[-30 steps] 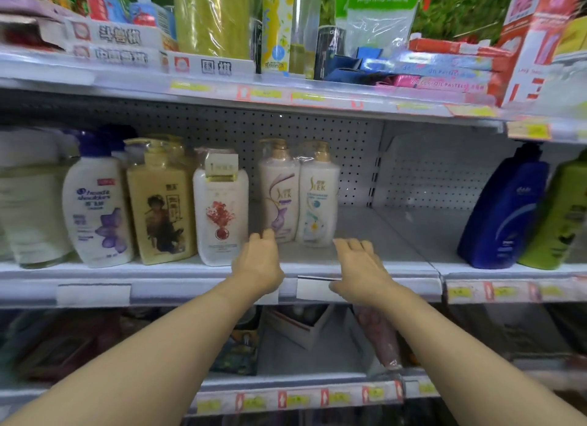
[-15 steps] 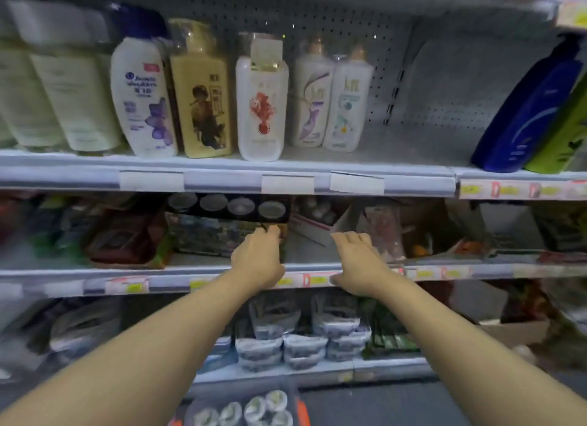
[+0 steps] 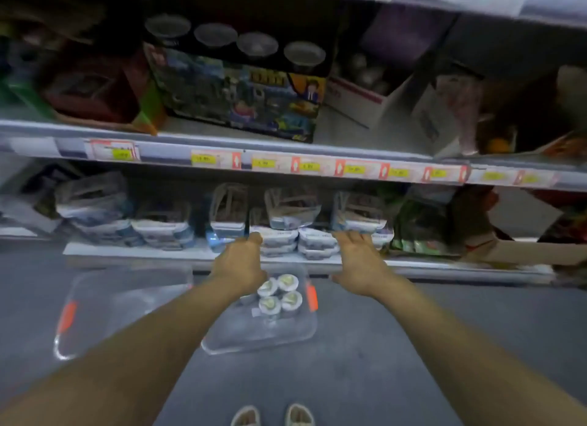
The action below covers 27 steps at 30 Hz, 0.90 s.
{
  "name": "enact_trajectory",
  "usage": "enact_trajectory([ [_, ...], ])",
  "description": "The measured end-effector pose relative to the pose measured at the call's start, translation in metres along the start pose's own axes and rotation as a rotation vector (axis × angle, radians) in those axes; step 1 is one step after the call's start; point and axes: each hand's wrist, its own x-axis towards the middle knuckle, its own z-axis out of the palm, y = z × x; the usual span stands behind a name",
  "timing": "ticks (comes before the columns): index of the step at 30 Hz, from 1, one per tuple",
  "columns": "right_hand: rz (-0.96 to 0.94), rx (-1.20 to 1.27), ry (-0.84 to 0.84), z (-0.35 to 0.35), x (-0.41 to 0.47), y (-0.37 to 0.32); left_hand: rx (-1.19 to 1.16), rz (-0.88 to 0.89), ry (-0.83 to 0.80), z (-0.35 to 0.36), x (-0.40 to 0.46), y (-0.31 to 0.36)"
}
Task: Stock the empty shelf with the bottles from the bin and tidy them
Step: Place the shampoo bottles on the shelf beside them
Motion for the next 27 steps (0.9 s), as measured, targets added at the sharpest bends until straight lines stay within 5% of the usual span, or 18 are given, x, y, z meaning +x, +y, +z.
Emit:
enact_trajectory([
  [16, -0.018, 0.044, -0.256, 0.247, 0.119, 0.071, -0.126, -0.173, -0.159, 0.252, 0.102, -0.075],
  [27, -0.008, 0.19, -0.178, 0.409, 0.216, 0.1, -0.184, -0.237, -0.101, 0.407, 0.201, -0.144],
])
